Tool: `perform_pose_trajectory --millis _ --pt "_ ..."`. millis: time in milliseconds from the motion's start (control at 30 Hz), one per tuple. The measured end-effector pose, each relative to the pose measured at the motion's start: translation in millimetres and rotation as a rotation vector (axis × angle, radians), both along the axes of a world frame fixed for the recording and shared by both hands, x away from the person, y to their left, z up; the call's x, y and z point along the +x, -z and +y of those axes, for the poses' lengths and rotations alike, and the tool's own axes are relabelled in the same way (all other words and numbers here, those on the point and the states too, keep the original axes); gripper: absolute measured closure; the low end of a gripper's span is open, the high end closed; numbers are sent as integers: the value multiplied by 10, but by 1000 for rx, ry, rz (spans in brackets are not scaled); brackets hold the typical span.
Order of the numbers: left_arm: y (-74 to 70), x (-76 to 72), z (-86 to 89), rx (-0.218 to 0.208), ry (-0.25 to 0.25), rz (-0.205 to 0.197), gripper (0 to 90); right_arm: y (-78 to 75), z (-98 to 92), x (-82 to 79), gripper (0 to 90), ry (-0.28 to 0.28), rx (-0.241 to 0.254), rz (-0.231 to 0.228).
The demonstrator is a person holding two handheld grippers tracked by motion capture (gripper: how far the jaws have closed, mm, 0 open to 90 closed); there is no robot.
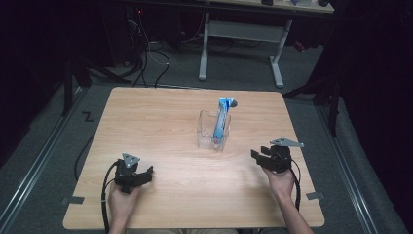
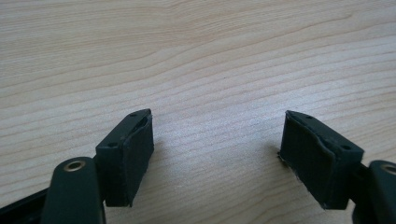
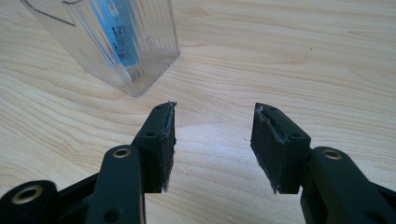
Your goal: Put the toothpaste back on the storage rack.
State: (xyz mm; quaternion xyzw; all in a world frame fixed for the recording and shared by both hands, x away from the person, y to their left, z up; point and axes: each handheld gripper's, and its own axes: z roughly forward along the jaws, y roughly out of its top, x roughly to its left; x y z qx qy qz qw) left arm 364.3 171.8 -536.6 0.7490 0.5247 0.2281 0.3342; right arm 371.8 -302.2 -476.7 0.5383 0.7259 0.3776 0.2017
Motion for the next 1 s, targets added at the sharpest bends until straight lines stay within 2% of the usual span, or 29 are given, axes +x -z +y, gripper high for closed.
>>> perform_pose_trajectory --millis 100,500,567,767,867,1000 --pt "0 0 0 0 0 0 260 48 -2 10 496 11 -1 13" --pt "0 0 0 0 0 0 260 148 23 63 494 27 -26 11" --pt "0 0 0 0 0 0 260 210 28 90 494 35 -31 14" --pt "0 0 0 0 0 0 260 269 45 120 494 41 -43 18" --pt "0 0 0 0 0 0 260 320 70 139 494 48 -59 20" --pt "0 0 0 0 0 0 260 371 108 134 496 43 -110 12"
